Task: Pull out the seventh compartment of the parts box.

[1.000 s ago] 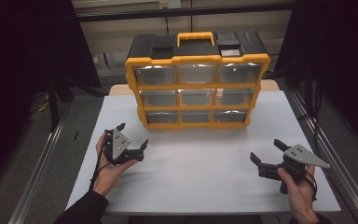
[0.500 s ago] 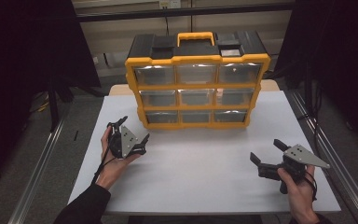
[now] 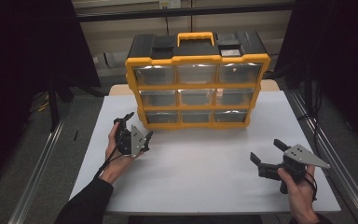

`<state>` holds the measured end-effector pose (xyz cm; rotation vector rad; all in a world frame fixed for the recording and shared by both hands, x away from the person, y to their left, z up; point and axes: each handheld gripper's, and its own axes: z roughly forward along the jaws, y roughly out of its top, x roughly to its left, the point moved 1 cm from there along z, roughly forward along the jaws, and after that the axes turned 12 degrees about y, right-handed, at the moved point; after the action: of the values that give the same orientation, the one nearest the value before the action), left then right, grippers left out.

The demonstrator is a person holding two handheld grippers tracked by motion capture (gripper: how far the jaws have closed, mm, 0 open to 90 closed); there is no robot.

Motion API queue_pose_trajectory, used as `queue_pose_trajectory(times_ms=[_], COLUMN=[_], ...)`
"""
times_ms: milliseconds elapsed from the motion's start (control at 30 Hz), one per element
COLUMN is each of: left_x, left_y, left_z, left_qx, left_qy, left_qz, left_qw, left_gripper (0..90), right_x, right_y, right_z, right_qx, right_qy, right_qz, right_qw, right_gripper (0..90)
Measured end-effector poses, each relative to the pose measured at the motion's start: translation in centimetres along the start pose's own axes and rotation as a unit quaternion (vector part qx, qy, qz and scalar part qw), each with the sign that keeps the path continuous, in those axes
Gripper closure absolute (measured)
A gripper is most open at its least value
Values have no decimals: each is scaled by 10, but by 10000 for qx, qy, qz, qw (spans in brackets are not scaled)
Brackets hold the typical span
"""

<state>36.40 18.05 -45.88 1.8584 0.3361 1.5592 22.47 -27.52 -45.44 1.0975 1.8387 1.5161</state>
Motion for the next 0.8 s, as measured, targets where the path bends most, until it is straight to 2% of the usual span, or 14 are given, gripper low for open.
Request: queue_pose_trajectory(times_ms=[33,67,200,233,267,333,433,467,533,567,667,700,767,800], left_x=[-3,-1,-2,-4,-7,-9,-12,-12,-13,-12,-9,-10,-10,-9], left_y=[0,2,6,6,6,5,4,4,5,7,9,8,9,9], left_z=[0,1,5,7,9,10,10,10,12,14,18,19,22,24], left_qx=[-2,-11,-51,-115,-118,-135,-187,-196,-243,-242,-351,-267,-381,-398], left_qy=[21,-14,204,115,92,128,314,254,238,294,329,295,458,519], left_qz=[-95,139,184,127,196,235,514,644,619,982,966,942,1417,1544], left_qw=[10000,9999,9996,9998,9997,9996,9980,9974,9975,9944,9942,9948,9881,9858], left_gripper=[80,80,79,79,80,81,99,99,101,107,109,110,128,140], right_x=[0,0,0,0,0,0,-1,-1,-1,-1,0,0,-1,-1], right_y=[0,0,0,0,0,0,-1,-1,-1,-1,-1,-1,-1,-1], right_z=[0,0,1,1,1,1,1,1,2,2,2,2,2,3], right_qx=[-1,6,11,31,31,34,32,32,55,54,53,54,47,54], right_qy=[4,17,19,35,50,52,30,30,26,34,50,54,40,42], right_qz=[4,10,9,6,7,11,24,24,34,30,4,1,26,35], right_qw=[10000,10000,10000,10000,10000,10000,10000,10000,10000,10000,10000,10000,10000,10000], right_gripper=[9,9,9,9,9,9,9,9,8,8,8,8,7,7])
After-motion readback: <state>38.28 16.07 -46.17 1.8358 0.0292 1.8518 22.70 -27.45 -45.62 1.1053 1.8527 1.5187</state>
